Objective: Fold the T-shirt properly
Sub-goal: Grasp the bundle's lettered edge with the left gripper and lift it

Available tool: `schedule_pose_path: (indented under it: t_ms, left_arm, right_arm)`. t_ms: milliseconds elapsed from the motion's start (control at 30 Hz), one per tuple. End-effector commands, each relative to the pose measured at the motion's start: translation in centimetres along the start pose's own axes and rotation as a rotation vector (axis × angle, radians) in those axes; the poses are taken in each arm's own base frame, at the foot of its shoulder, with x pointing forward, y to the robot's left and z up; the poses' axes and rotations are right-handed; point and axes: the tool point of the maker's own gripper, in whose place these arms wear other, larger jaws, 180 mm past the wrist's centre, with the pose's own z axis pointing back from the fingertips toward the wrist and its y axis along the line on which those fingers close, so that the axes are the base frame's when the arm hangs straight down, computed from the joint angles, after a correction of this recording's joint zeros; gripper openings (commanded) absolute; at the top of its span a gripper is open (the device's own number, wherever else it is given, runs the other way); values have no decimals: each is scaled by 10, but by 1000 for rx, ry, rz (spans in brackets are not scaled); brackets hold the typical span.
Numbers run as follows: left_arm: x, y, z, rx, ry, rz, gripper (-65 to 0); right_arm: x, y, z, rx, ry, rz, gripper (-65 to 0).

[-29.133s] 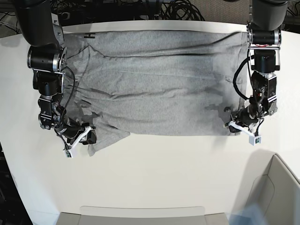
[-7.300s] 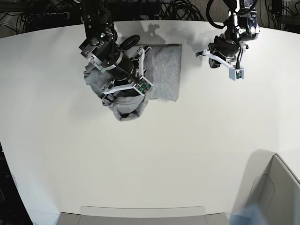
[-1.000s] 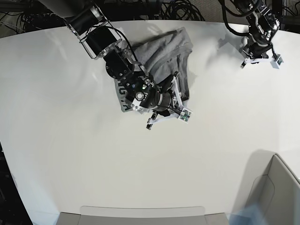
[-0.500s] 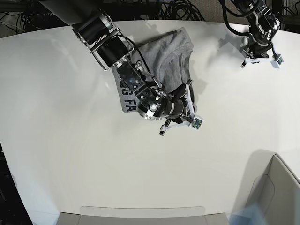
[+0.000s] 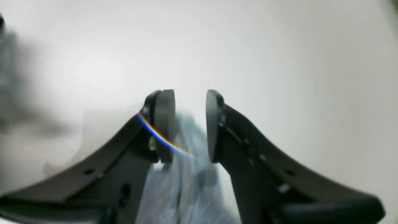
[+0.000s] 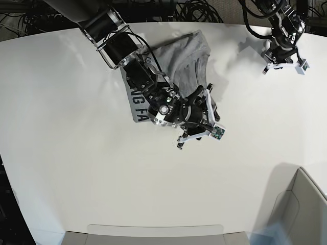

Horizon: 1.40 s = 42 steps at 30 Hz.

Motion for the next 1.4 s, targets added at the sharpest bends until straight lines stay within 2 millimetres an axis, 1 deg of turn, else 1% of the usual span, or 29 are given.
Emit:
schedule_pose_path:
  t_ms: [0,33,100,167,267,300,333,400,433,467,500,567,633,700,800,933,1000,1033,1100,1233,1267,1333,1367]
  left_arm:
    - [12,-5,4,-16,-38,-14,-650]
    - [11,-11,4,-30,-35,-26,-650]
    - [8,-37,4,-87,-33,-86,-650]
    - [4,-65,8,-149,-32,-152,-650]
    - [-16,-115,14,-266,2,-260,-650]
    - [-19,-125,17,-293,3,-287,-650]
    - [-22,-136,21,-322,1,-316,-650]
    - [-25,-164,34,-397,-31,-375,-650]
    - [-28,-177,41,-437,-47,-404,-650]
    - [-31,-187,48,-470,-57,-434,-650]
    - [-36,-196,53,-501,-57,-466,-650]
    - [-55,-212,59,-558,-30,-526,-650]
    - [-71,-221,64,-605,-8,-583,-650]
    - [-87,-229,70,-643,13,-629,-650]
    - [-112,-229,77,-686,53,-688,-650]
    - [-133,-232,85,-726,95,-727,-650]
    - [-147,-230,89,-743,130,-758,-650]
    - [-154,-225,90,-744,149,-781,-650]
    - [-165,-221,94,-755,178,-811,-650]
    - [-183,-212,98,-770,231,-883,-650]
    - [-184,-210,97,-767,236,-889,-650]
    - [-186,-203,88,-737,255,-896,-650]
    - [-187,-196,81,-701,271,-915,-650]
  right_arm:
    - [24,-10,12,-30,-87,21,-477]
    - [25,-13,19,-46,-103,33,-477]
    - [20,-27,34,-89,-112,33,-477]
    - [4,-44,48,-142,-105,-16,-477]
    - [-32,-78,75,-250,-82,-123,-484]
    - [-40,-85,83,-276,-78,-144,-495]
    - [-49,-89,90,-298,-71,-161,-512]
    - [-68,-96,111,-349,-52,-184,-567]
    - [-78,-96,120,-369,-39,-193,-598]
    - [-88,-95,128,-383,-24,-198,-626]
    - [-102,-95,138,-400,10,-204,-650]
    - [-129,-96,158,-434,101,-216,-650]
    - [-156,-100,180,-473,209,-241,-650]
    - [-176,-101,197,-505,275,-266,-650]
    - [-200,-99,221,-539,357,-289,-650]
    - [-229,-83,234,-515,463,-292,-650]
    - [-238,-72,234,-491,486,-299,-650]
    - [-240,-68,233,-485,490,-304,-650]
    - [-244,-62,232,-472,500,-310,-650]
    - [-240,-42,216,-396,501,-285,-650]
    - [-238,-37,211,-377,499,-276,-650]
    - [-231,-25,199,-330,487,-256,-650]
    - [-229,-18,192,-301,485,-244,-650]
